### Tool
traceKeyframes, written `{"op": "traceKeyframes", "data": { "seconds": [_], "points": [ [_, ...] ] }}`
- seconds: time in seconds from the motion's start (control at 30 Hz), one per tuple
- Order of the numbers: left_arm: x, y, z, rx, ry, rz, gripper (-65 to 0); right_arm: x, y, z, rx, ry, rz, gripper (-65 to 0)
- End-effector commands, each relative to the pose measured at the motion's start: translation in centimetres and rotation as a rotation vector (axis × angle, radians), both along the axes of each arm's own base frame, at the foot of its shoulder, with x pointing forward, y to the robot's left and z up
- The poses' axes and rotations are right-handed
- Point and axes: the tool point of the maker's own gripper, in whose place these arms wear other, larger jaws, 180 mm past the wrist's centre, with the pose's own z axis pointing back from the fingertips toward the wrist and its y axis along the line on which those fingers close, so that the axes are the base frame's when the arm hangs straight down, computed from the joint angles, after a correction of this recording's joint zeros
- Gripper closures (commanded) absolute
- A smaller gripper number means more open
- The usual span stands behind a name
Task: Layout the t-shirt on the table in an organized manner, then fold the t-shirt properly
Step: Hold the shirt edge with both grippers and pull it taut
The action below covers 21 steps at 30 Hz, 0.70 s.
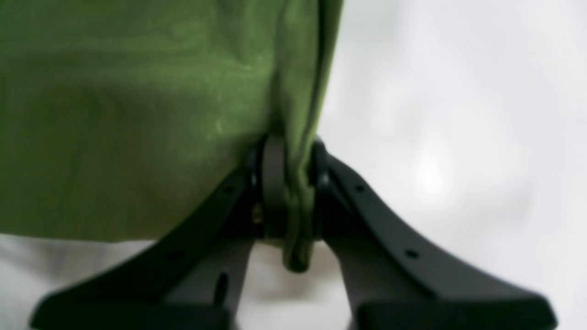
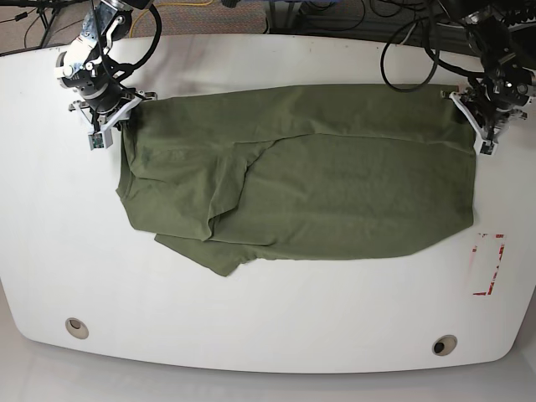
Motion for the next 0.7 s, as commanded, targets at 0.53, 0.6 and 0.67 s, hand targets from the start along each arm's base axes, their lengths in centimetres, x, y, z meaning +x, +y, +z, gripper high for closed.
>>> {"op": "traceKeyframes", "data": {
  "seconds": [0.53, 0.6, 0.67],
  "points": [
    [-3.4, -0.4, 0.7, 0.076, 0.056, -0.070, 0.0, -4.4, -3.7, -0.5, -0.116, 0.146, -0.013, -5.5],
    [-3.9, -0.4, 0.9, 0.086, 0.061, -0.076, 0.0, -5.1, -4.2, 0.0, -0.136, 0.146, -0.026, -5.5],
    [-4.4, -0.2, 1.0, 0.096, 0.070, -0.082, 0.0, -5.6, -4.4, 0.5, -0.154, 0.146, -0.022, -5.5]
  ]
}}
